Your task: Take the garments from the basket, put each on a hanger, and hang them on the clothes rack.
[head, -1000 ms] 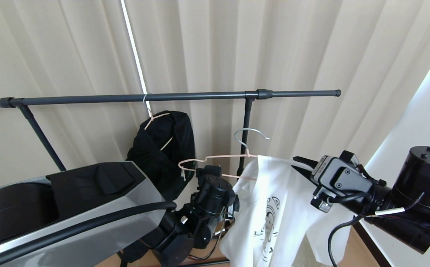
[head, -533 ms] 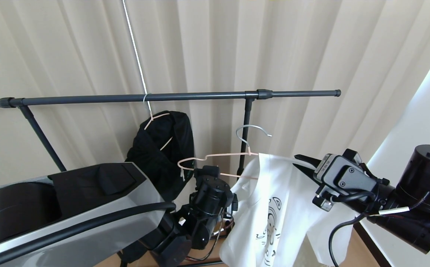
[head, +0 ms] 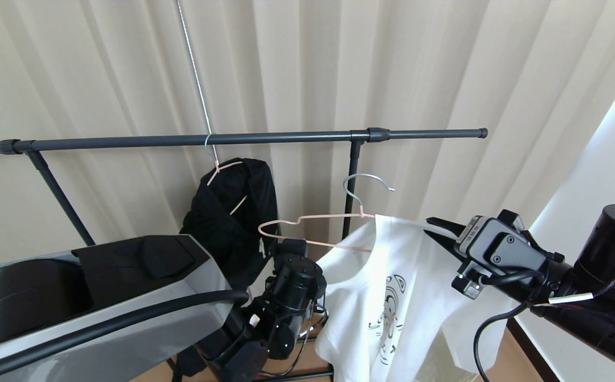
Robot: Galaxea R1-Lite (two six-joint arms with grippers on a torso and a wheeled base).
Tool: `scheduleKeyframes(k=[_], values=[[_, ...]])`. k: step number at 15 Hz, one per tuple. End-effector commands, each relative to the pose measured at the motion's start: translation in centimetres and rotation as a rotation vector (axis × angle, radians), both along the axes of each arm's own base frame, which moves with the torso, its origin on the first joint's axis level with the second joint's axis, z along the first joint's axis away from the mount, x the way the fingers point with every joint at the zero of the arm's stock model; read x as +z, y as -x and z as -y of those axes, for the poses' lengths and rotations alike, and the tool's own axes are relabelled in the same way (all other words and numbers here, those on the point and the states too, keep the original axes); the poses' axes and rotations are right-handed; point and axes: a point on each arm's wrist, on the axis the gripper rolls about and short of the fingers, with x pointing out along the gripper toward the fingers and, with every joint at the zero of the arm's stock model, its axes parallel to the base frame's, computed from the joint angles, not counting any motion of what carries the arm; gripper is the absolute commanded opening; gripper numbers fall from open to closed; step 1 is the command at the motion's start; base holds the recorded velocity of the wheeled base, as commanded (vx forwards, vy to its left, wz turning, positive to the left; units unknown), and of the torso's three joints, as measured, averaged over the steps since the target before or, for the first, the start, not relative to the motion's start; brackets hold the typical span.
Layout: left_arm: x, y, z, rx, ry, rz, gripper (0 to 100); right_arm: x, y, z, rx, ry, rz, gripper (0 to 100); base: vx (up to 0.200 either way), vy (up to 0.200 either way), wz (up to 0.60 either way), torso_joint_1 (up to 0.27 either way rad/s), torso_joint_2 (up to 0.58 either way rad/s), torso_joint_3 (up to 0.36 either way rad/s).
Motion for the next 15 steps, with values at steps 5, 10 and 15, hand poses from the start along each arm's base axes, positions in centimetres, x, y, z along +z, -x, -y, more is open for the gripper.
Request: scheduleKeyframes(k=[5,10,15], values=[[4.0,-1.3,-2.6,0.06,0.023,0.085,0,-0.7,-0.3,-0.1,-0.001,0.015,-0.025,0,0.0,0.0,0.0,0.0,0.0,0.0],[5.2,-2.4,-4.1,0.09,0.019,0.147,0,-0.9,-0.4,-0.1,0.001,0.019,-0.034,0,0.0,0.0,0.0,0.0,0.0,0.0],[5.7,-3.4,-5.4,0.129,0.02,0.17,0,-0.9,-0.8,0.7,-0.033,0.015,-0.032,0,0.0,0.0,0.0,0.0,0.0,0.0]])
